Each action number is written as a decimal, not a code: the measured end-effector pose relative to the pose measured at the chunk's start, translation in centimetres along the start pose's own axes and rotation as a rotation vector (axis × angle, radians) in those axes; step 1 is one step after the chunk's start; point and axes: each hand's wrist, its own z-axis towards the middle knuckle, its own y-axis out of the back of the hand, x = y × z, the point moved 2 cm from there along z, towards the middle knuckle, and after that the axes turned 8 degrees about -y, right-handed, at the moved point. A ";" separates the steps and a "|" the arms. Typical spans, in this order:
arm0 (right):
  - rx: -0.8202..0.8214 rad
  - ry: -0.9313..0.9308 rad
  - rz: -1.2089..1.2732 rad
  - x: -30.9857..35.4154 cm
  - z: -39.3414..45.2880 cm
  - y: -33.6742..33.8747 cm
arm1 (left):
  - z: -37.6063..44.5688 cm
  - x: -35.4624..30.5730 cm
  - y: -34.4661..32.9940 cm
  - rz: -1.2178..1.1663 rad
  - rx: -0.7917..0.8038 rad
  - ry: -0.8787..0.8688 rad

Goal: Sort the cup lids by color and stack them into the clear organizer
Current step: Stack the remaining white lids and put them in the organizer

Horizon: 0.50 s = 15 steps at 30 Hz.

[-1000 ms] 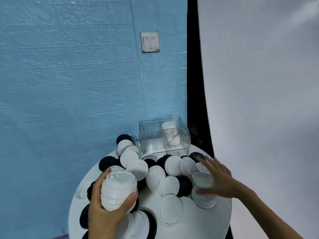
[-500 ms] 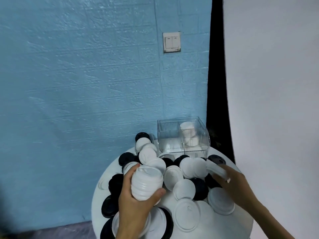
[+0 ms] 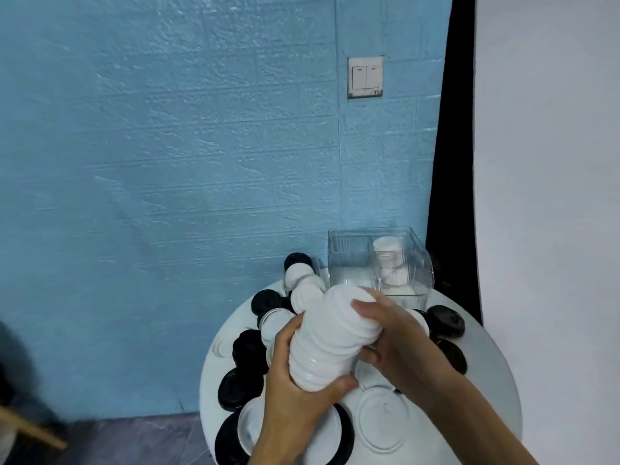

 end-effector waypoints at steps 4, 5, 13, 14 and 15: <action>-0.184 0.022 -0.269 -0.3 0.8 -0.8 | -0.2 0.3 0.2 0.033 -0.010 -0.002; -0.218 0.032 -0.315 -0.2 0.8 -0.9 | -0.3 0.3 0.2 0.036 -0.013 -0.002; -0.163 0.021 -0.583 -0.5 0.1 -2.2 | -0.3 -0.2 0.1 0.042 0.016 0.028; -0.142 0.047 -0.619 -0.5 -0.1 -2.2 | -0.3 -0.2 0.1 0.050 0.021 0.026; -0.129 0.076 -0.647 -0.5 -0.2 -2.2 | -0.3 -0.3 0.1 0.054 0.023 0.026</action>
